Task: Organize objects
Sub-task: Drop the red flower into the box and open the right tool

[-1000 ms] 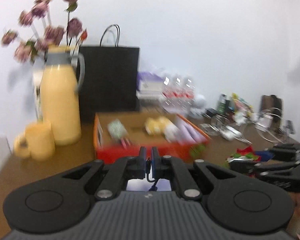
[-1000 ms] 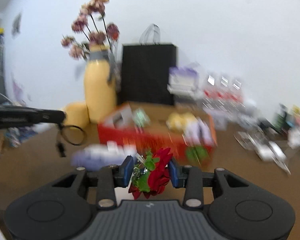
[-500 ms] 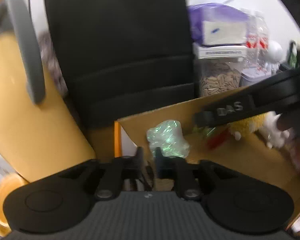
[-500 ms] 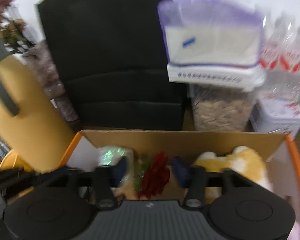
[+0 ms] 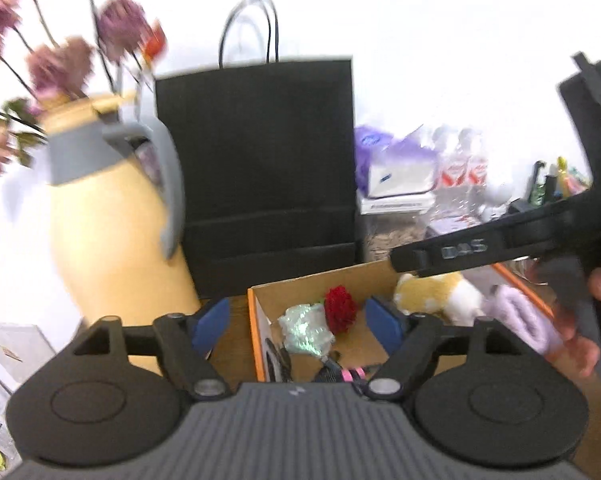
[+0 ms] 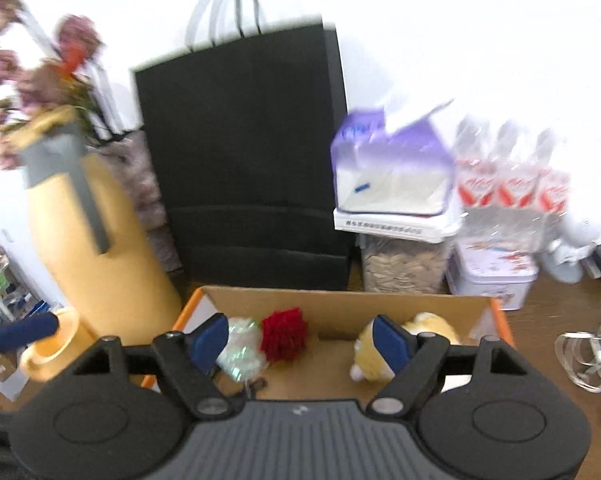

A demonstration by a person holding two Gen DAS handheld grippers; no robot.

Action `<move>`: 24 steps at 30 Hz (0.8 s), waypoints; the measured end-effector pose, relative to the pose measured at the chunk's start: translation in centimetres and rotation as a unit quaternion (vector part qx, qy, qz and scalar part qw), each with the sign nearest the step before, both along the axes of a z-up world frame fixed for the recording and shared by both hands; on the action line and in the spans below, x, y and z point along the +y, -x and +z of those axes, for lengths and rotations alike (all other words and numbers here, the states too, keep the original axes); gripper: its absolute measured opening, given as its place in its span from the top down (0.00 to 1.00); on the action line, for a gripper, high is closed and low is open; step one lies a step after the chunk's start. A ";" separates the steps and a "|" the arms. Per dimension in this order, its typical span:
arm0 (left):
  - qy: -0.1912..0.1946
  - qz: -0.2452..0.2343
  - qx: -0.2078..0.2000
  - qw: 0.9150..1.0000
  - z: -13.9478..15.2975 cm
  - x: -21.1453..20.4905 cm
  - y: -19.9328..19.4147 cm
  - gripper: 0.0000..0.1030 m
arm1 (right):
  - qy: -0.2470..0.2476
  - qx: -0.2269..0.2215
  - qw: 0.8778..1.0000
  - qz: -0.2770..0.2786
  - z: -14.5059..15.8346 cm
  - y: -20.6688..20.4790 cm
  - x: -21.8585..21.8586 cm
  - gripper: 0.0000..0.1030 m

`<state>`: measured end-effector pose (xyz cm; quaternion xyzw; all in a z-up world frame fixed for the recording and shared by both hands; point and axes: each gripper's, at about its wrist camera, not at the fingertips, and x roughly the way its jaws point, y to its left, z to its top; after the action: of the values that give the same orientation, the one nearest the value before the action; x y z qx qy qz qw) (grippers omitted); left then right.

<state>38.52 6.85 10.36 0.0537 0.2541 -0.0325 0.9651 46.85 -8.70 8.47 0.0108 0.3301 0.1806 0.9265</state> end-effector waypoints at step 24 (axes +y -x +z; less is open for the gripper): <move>0.039 0.019 -0.008 0.999 -7.5 -3.2 36.1 0.00 | -0.023 0.021 0.999 -0.016 -9.7 44.1 -14.3 0.03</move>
<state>2.42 3.69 2.88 0.0113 0.2463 -0.0233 0.9689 2.73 -23.00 -1.19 0.0408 0.3450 0.1730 0.9216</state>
